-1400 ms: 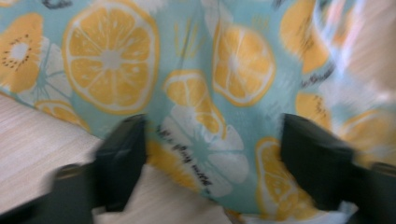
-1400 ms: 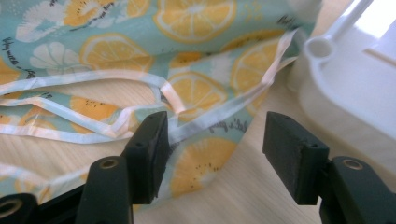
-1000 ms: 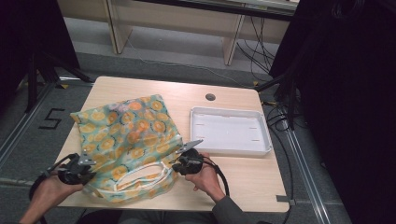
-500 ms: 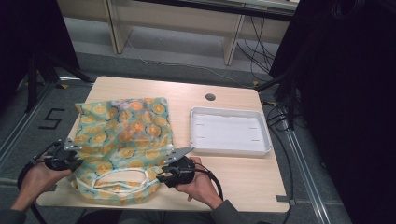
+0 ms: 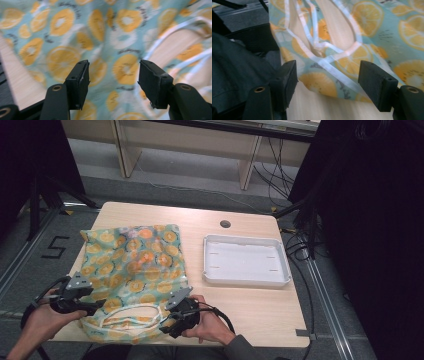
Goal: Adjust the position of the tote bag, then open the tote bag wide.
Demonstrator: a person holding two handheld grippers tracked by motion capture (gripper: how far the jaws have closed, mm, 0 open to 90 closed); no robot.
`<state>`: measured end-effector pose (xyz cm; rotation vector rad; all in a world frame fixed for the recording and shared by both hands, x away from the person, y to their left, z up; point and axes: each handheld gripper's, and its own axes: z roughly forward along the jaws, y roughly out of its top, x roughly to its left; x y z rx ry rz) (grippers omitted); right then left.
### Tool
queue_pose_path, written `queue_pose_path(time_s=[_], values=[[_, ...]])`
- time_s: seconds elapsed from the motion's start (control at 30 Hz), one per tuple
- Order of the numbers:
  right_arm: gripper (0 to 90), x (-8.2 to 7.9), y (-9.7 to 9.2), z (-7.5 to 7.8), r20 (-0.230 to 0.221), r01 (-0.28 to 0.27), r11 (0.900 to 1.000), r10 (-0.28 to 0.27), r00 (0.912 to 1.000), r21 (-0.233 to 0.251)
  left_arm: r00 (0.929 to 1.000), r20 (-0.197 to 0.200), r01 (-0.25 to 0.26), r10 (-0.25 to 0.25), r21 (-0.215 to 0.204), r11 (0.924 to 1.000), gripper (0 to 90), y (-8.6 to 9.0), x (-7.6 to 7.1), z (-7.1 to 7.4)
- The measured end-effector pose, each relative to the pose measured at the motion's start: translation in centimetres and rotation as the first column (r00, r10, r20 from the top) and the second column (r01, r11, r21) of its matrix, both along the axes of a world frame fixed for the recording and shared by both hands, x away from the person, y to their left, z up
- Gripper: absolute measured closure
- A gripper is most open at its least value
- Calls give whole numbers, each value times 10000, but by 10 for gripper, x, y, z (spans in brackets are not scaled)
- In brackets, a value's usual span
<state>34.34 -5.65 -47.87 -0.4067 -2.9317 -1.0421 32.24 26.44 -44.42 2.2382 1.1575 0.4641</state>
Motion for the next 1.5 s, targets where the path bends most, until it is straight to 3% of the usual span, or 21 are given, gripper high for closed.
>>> queue_pose_path(time_s=[0.1, 0.13, 0.17, 0.27, 0.33, 0.37, 0.4, 0.5, 0.53, 0.67, 0.73, 0.83, 1.1, 1.17, 1.23, 1.27, 1.3, 1.37, 1.4, 1.43, 1.5], values=[[290, 0, 2, -7, -17, -20, 9993, 19, 10000, -371, 9992, -172, 348, -350, -97, 9993, 400, -3, -3, 1], [290, 0, 2, -7, -17, -20, 9993, 19, 10000, -371, 9993, -145, 340, -345, -338, 9988, 400, -6, -5, 1], [279, 1, 2, -12, 83, -185, 9982, 190, 9998, -563, 9983, -126, 573, -576, -174, 9982, 395, -8, -6, 2], [315, 1, 3, -18, 243, -321, 9946, 347, 9991, -991, 9987, -154, 475, -480, -360, 9982, 383, -10, -9, -1], [435, 0, 2, -21, 390, -383, 9919, 433, 9983, -1208, 9977, -149, 664, -666, -96, 9977, 374, -8, -10, -1], [529, 1, 2, -20, 647, -567, 9916, 645, 9958, -1161, 9984, -179, 531, -534, -161, 9985, 372, -7, -10, -3], [634, 2, 0, -19, 485, -541, 9925, 597, 9970, -1101, 9986, -195, 483, -487, -216, 9986, 367, -6, -10, -3], [824, 2, -1, -17, 741, -684, 9892, 784, 9942, -1294, 9992, -236, 326, -332, -283, 9991, 357, -5, -12, -5], [859, 3, -2, -15, 825, -775, 9896, 879, 9927, -1215, 9983, -255, 521, -526, -181, 9985, 355, -4, -13, -4], [875, 1, -3, -1, 613, -1071, 9920, 1112, 9919, -673, 9965, -152, 808, -819, -627, 9948, 336, -11, -23, 1], [888, -5, -5, 9, 317, -782, 9964, 793, 9963, -342, 9927, -36, 1200, -1206, -730, 9901, 332, -17, -29, 4], [900, -5, -8, 20, 657, -1119, 9936, 1105, 9917, 171, 9883, 95, 1523, -1521, -885, 9844, 313, -30, -39, 6], [900, 2, -14, 37, 684, -352, 9945, 285, 9973, 987, 9717, 258, 2361, -2347, -1155, 9648, 272, -51, -56, 3], [900, 5, -13, 40, 664, -209, 9935, 136, 9977, 1115, 9700, 347, 2429, -2405, -1069, 9642, 263, -53, -58, 2], [900, 7, -11, 44, 617, -27, 9907, -58, 9981, 1362, 9591, 677, 2788, -2749, -567, 9587, 257, -62, -63, -1], [900, 8, -10, 46, 579, 134, 9890, -221, 9981, 1474, 9591, 677, 2788, -2749, -567, 9587, 249, -62, -63, -1], [900, 8, -9, 49, 512, 332, 9867, -418, 9978, 1589, 9503, 793, 2997, -3011, 289, 9536, 244, -64, -62, -2], [900, 11, -9, 51, 695, 72, 9853, -194, 9974, 1706, 9555, 779, 2827, -2847, 351, 9586, 239, -65, -62, -3], [900, 11, -9, 52, 717, 87, 9843, -216, 9972, 1763, 9651, 985, 2426, -2428, 143, 9700, 239, -67, -60, -8], [900, 11, -7, 56, 632, 257, 9818, -382, 9973, 1883, 9642, 1236, 2334, -2347, 251, 9721, 255, -68, -59, -11], [900, 11, -7, 58, 556, 298, 9811, -412, 9976, 1911, 9493, 1335, 2712, -2845, 1093, 9563, 406, -68, -57, -11]])
